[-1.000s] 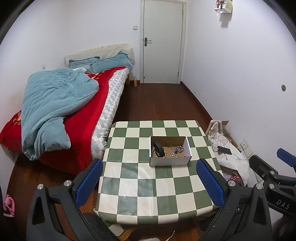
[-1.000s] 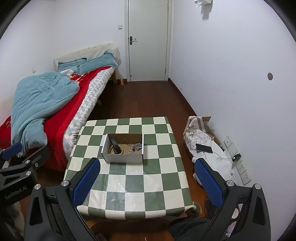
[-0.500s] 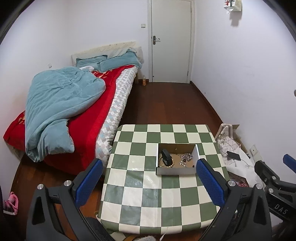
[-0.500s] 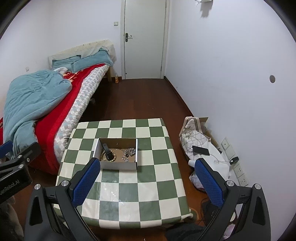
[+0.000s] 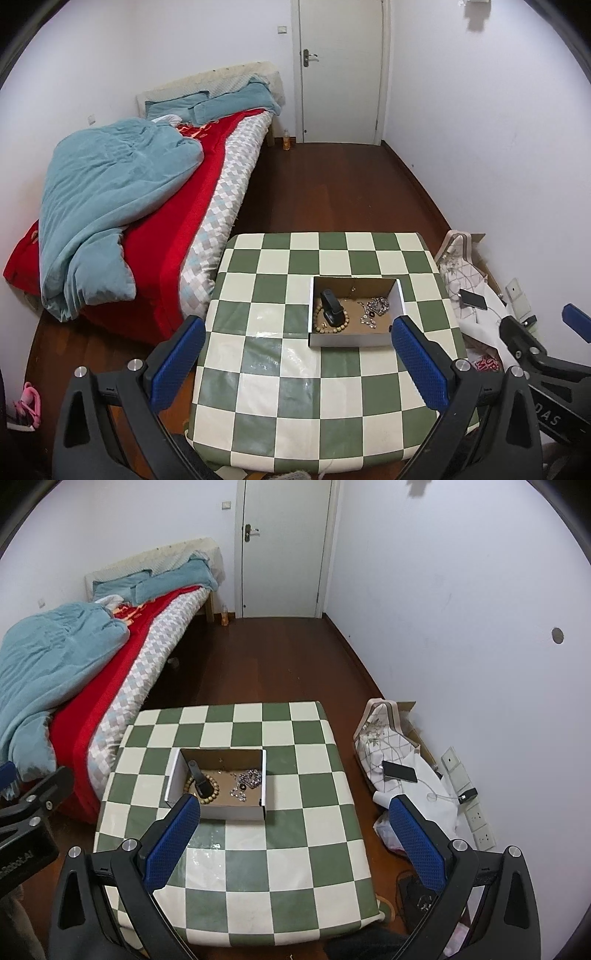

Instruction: Organize jewelry

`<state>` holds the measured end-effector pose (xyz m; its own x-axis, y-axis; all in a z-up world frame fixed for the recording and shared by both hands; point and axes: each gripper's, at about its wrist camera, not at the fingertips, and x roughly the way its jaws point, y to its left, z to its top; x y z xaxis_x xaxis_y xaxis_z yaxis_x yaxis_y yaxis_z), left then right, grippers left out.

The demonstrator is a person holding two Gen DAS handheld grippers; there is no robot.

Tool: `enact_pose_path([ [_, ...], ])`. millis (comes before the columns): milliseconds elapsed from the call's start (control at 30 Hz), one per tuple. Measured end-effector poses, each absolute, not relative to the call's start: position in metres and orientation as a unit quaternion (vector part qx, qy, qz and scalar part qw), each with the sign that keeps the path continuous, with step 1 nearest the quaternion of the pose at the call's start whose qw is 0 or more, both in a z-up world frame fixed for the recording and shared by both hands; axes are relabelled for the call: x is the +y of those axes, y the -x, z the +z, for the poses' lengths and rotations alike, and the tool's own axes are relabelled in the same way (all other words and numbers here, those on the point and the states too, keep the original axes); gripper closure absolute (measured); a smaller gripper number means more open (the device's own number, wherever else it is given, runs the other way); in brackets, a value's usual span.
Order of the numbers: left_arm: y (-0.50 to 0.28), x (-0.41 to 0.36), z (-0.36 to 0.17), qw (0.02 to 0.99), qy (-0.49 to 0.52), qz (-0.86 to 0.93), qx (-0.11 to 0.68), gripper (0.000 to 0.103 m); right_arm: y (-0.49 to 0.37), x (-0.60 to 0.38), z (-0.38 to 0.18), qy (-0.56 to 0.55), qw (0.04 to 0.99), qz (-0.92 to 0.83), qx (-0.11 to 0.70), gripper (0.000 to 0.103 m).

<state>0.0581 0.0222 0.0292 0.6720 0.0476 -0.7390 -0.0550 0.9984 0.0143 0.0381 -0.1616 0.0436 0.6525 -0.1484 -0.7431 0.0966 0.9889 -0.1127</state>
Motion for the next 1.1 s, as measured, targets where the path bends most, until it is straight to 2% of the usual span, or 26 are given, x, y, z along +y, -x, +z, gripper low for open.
enact_pose_path([
  [1100, -0.066, 0.031, 0.022, 0.909, 0.004, 0.046, 0.415, 0.0, -0.052, -0.154, 0.044, 0.04, 0.905, -0.05, 0.421, 0.0],
])
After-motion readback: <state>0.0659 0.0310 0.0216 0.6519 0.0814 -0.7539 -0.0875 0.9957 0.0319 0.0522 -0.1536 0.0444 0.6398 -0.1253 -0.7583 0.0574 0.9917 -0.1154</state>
